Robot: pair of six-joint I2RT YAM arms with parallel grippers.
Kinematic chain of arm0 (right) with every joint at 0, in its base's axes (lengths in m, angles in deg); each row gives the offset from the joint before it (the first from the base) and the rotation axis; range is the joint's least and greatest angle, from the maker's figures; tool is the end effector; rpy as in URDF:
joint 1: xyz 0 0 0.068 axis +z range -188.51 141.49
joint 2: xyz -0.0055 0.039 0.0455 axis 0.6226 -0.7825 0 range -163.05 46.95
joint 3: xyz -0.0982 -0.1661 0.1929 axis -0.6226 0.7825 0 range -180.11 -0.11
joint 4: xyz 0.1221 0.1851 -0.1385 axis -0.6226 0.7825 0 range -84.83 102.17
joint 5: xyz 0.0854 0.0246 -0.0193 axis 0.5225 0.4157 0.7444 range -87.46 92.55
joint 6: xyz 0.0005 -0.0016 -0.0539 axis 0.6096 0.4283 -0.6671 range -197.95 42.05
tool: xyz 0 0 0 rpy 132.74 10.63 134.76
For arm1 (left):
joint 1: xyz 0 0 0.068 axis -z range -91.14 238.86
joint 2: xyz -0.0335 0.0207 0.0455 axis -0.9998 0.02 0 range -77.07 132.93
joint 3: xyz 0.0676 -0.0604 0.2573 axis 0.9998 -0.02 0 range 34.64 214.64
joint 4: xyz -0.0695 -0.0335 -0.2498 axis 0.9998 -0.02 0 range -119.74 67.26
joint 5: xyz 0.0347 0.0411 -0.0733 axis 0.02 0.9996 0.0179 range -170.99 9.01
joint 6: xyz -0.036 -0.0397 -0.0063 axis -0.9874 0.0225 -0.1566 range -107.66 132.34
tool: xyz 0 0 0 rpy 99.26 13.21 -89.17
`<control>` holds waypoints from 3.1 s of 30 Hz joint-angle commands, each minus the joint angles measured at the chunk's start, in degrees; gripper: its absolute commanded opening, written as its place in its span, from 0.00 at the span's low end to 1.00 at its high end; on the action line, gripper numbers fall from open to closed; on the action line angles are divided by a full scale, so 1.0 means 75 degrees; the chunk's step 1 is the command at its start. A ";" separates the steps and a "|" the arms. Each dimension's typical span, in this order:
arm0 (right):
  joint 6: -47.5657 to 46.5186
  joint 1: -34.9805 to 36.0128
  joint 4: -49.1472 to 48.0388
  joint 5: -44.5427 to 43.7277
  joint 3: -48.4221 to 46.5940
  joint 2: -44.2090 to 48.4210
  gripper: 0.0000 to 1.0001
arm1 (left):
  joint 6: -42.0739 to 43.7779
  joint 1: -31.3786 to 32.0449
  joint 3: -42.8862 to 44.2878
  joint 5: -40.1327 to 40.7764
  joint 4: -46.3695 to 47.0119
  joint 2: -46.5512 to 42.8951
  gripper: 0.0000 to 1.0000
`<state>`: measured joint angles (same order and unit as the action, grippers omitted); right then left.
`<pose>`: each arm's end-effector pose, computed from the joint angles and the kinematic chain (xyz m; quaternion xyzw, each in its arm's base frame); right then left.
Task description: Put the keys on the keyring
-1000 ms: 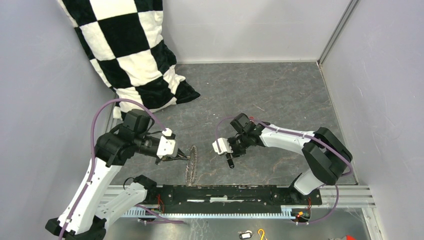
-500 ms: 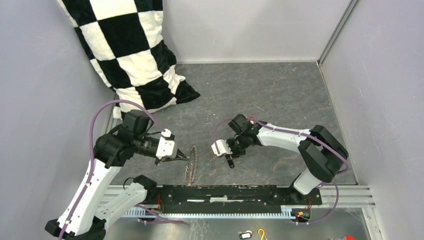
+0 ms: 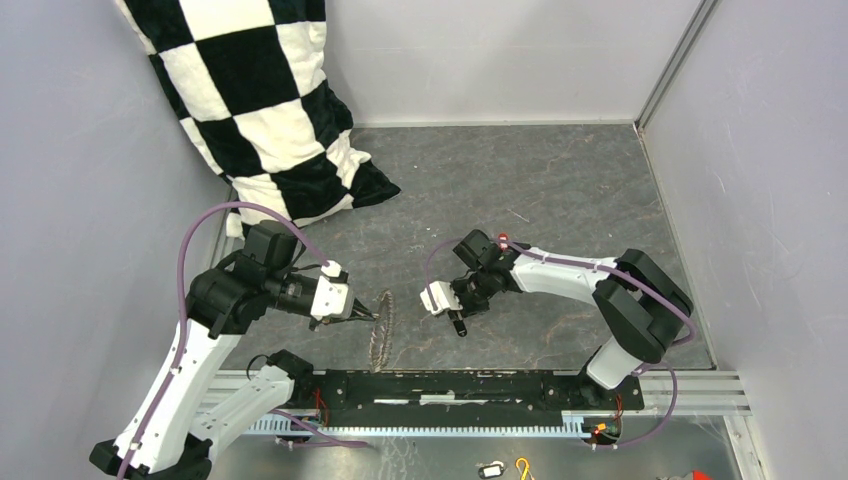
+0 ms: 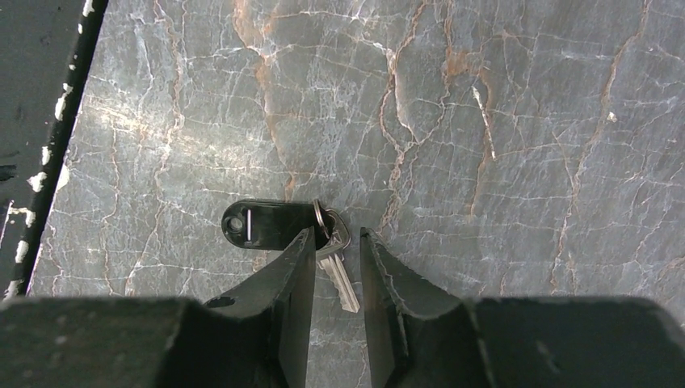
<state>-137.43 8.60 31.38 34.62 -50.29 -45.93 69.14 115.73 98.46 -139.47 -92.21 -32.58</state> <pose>0.1844 0.2263 0.1579 -0.7877 0.5242 0.2511 0.2041 0.0776 -0.0733 0.3651 0.6713 0.5001 -0.3669 0.4058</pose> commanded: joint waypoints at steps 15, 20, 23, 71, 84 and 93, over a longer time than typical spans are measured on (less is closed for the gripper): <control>-0.0014 0.0304 0.0041 0.0044 -0.0090 0.0175 0.33 | 0.0509 0.0015 0.0211 -0.0034 0.0052 -0.0108 0.02; -0.0049 0.0305 0.0132 0.0059 -0.0263 0.0195 0.33 | 0.0522 0.0015 0.0202 -0.0059 0.0052 -0.0134 0.02; -0.0079 0.0304 0.0312 0.0169 -0.0451 0.0041 0.31 | 0.0509 0.0015 0.0177 -0.0050 0.0043 -0.0174 0.02; -0.0066 0.0315 0.0566 0.0433 -0.0624 -0.0448 0.33 | 0.0704 0.0015 0.0088 0.0093 0.0056 -0.0400 0.02; -0.0114 0.0302 0.0756 0.0444 -0.0843 -0.0670 0.19 | 0.0731 0.0016 0.0093 0.0127 0.0059 -0.0442 0.02; -0.0086 0.0303 0.0805 0.0423 -0.0874 -0.0722 0.08 | 0.0748 0.0018 0.0140 0.0151 0.0052 -0.0447 0.02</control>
<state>-137.19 10.64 36.19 37.09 -55.27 -50.48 72.02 115.73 98.46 -137.85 -92.91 -35.51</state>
